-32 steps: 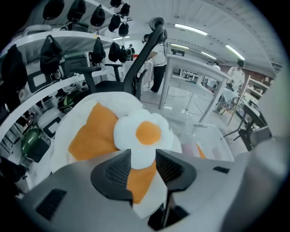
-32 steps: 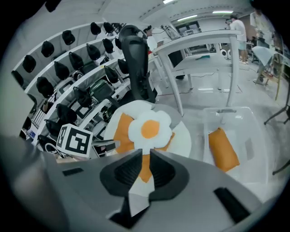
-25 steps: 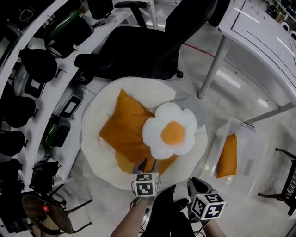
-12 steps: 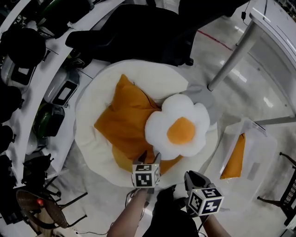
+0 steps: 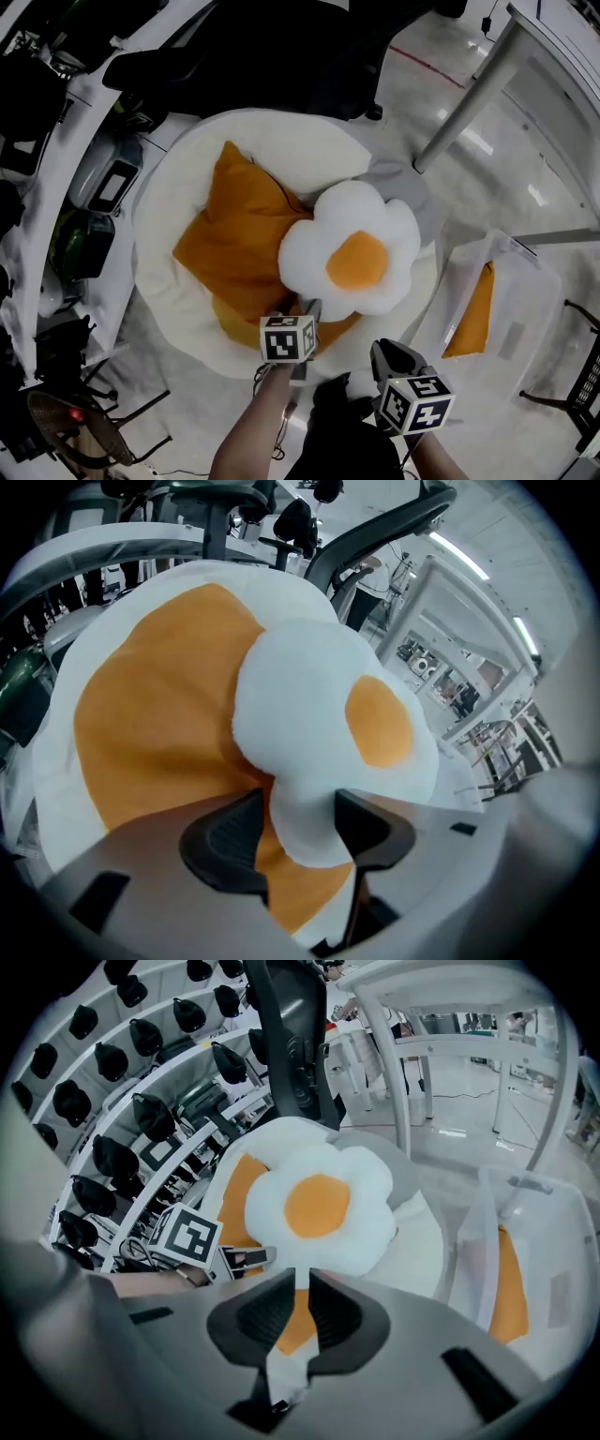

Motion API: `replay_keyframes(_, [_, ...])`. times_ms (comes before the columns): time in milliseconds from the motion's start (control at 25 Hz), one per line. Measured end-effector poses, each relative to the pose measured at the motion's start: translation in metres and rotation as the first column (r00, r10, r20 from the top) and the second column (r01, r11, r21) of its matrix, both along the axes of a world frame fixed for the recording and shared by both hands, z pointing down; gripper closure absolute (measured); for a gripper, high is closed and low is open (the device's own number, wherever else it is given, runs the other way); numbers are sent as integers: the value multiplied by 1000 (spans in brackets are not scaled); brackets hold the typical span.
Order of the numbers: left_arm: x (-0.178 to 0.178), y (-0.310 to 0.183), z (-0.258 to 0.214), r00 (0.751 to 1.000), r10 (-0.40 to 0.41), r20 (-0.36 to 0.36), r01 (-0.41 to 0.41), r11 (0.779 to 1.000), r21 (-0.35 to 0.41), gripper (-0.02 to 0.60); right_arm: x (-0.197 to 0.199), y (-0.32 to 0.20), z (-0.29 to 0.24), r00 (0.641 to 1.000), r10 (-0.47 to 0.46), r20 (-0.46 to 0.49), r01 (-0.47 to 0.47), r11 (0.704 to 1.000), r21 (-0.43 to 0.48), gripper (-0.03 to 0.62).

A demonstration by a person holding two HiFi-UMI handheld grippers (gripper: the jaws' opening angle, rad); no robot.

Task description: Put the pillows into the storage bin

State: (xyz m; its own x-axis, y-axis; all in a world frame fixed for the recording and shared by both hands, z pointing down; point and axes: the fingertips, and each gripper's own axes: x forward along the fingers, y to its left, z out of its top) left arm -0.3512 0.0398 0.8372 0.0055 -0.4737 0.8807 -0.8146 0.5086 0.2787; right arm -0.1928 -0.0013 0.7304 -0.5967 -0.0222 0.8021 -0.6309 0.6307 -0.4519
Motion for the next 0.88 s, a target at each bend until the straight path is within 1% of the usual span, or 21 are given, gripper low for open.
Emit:
replay_keyframes(40, [1, -2, 2, 1000, 16, 2, -16, 1000, -7, 350, 2, 0, 0, 1000, 4, -1, -4, 1000, -2, 551])
replay_keyframes(80, [2, -5, 4, 999, 35, 4, -35, 999, -14, 366, 4, 0, 0, 1000, 7, -2, -7, 1000, -4, 551])
replay_keyframes(120, [5, -8, 5, 999, 53, 7, -53, 998, -21, 401, 6, 1, 0, 1000, 10, -3, -10, 1000, -6, 551])
replay_keyframes(200, [10, -11, 4, 996, 82, 20, -82, 996, -39, 445, 10, 2, -2, 1000, 14, -6, -14, 1000, -9, 551])
replay_keyframes(400, [17, -5, -14, 991, 118, 60, -115, 992, -60, 524, 14, 10, -19, 1000, 20, 5, -20, 1000, -8, 551])
replay_keyframes(560, [33, -3, -46, 986, 148, 72, -146, 989, -39, 545, 19, 14, -42, 999, 29, 20, -29, 1000, 1, 551])
replay_keyframes(680, [50, -4, -76, 985, 161, 65, -161, 987, -2, 551, 27, 17, -63, 999, 44, 31, -44, 999, 12, 551])
replay_keyframes(800, [70, -6, -108, 982, 181, 51, -183, 983, 26, 552, 39, 21, -84, 997, 71, 40, -72, 997, 22, 553])
replay_keyframes(880, [82, -6, -126, 978, 203, 54, -205, 978, 34, 554, 50, 24, -97, 994, 98, 45, -99, 995, 29, 553])
